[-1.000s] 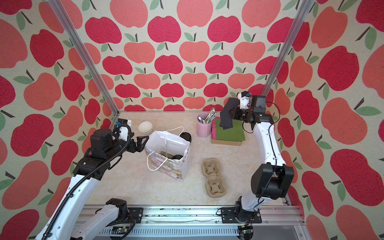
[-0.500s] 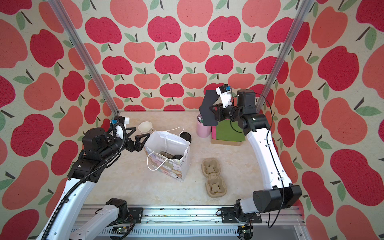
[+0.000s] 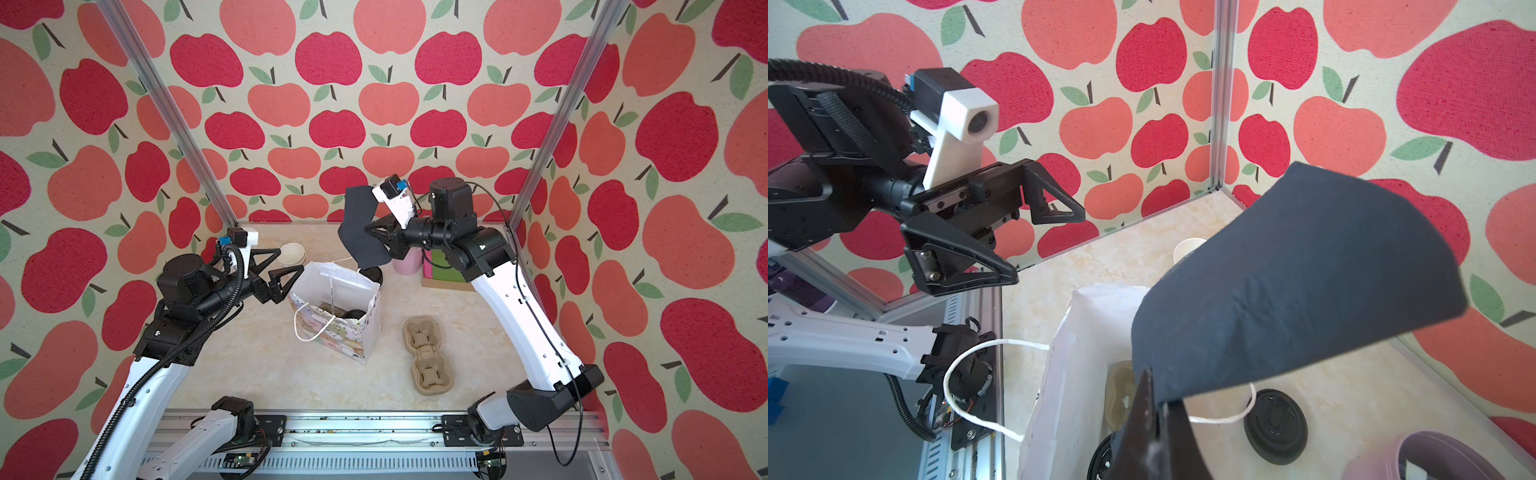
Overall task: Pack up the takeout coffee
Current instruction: 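Lower the black napkins into the bag beside the cup with the right gripper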
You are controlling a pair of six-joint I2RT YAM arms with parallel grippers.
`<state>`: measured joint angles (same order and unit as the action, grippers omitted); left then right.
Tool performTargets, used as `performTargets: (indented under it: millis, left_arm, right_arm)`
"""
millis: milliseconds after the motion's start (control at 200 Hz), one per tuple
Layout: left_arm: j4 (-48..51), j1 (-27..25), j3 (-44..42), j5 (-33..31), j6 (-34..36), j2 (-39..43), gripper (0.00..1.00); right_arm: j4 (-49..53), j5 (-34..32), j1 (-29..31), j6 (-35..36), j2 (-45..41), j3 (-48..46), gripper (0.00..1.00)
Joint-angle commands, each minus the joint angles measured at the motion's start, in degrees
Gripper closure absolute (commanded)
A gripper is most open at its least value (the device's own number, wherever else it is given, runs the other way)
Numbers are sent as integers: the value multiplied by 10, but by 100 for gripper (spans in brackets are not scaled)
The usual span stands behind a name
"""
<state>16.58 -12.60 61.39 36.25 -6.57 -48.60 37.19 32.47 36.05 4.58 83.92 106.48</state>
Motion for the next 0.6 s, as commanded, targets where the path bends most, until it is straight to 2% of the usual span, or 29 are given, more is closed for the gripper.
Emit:
performTargets:
  millis: [0,315,595]
  left_arm:
    - [-27,-8,16,37,1,-7,1]
    - [-29,-31,12,30,16,-14,1]
    - [-26,-33,1,-3,27,-4,1]
  right_arm:
    - [24,-2,24,40,21,25,100]
    - [80,-79,117,133,78,72,100]
    - [67,-87,151,149,110,78,100]
